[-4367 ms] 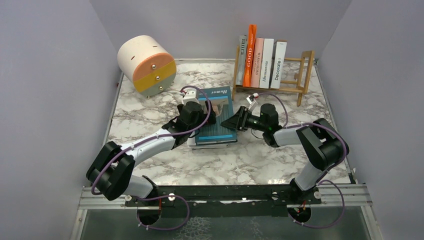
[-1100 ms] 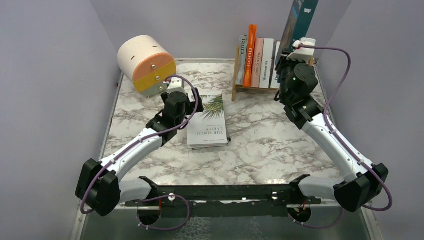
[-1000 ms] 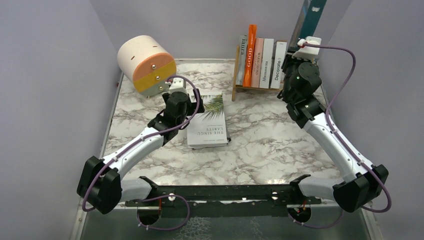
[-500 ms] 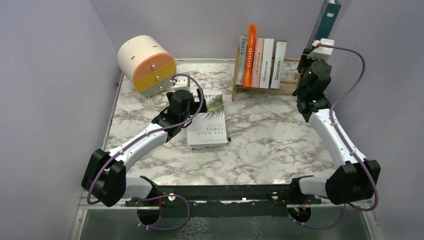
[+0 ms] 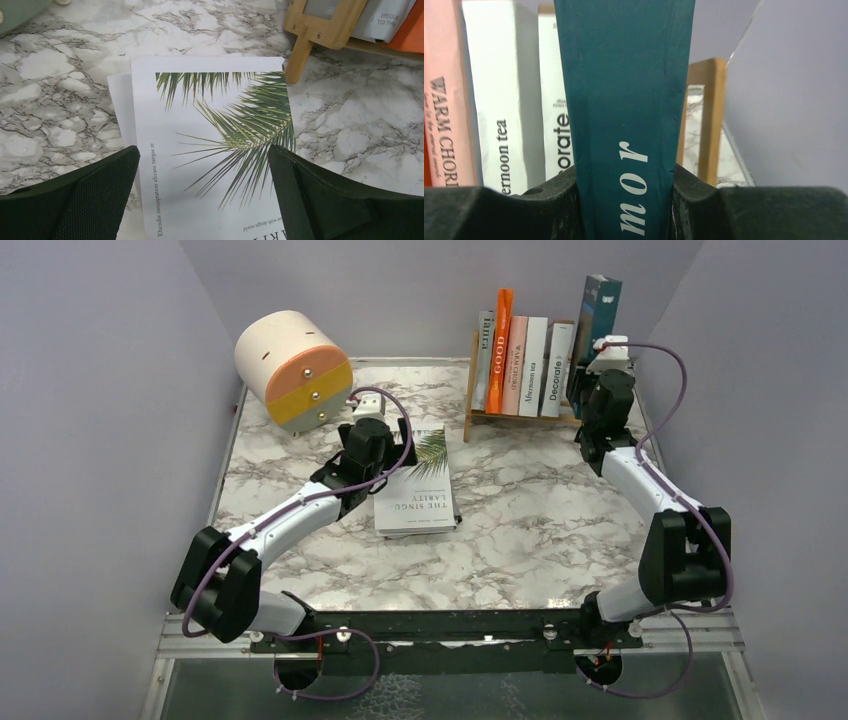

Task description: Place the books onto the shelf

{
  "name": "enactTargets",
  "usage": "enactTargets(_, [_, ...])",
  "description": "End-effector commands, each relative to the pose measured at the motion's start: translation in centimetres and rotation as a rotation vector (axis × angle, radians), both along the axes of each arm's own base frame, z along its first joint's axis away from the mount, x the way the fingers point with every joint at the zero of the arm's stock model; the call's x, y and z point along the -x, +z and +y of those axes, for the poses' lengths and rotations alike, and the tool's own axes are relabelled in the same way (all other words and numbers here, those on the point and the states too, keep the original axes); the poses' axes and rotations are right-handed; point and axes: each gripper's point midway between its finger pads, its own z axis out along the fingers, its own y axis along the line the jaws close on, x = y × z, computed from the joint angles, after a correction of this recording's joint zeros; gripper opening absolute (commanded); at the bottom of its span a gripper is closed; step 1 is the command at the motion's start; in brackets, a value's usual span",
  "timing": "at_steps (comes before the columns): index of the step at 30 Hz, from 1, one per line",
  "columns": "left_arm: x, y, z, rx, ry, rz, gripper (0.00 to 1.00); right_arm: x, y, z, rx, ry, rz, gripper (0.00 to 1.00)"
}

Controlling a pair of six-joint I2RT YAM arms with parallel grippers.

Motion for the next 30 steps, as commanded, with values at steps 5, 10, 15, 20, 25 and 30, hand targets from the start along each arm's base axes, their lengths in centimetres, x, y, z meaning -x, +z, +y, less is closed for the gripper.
enactTargets(5, [-0.9, 1.4, -1.3, 0.012, -0.038, -0.032, 0.99, -2.5, -2.3, 1.3, -0.050, 0.097, -0.012, 0.01])
enactTargets(10, [-1.0, 1.1, -1.3, 0.011, -0.038, -0.026, 0.99, -3.3, -4.1, 1.5, -0.054, 0.106, 0.032, 0.01])
enactTargets(15, [-1.0, 0.9, -1.3, 0.008, -0.038, -0.023, 0.99, -3.9, -5.5, 1.5, -0.062, 0.111, 0.057, 0.01])
enactTargets(20, [-0.9, 0.9, -1.2, 0.004, -0.037, -0.023, 0.99, -4.4, -6.5, 1.6, -0.070, 0.116, 0.072, 0.01])
enactTargets(25, [-0.9, 0.8, -1.0, 0.000, -0.033, -0.020, 0.99, -4.9, -7.0, 1.7, -0.077, 0.118, 0.086, 0.01])
enactTargets(30, [-0.9, 0.7, -1.1, -0.003, -0.034, -0.018, 0.99, -5.6, -7.1, 1.7, -0.087, 0.114, 0.098, 0.02])
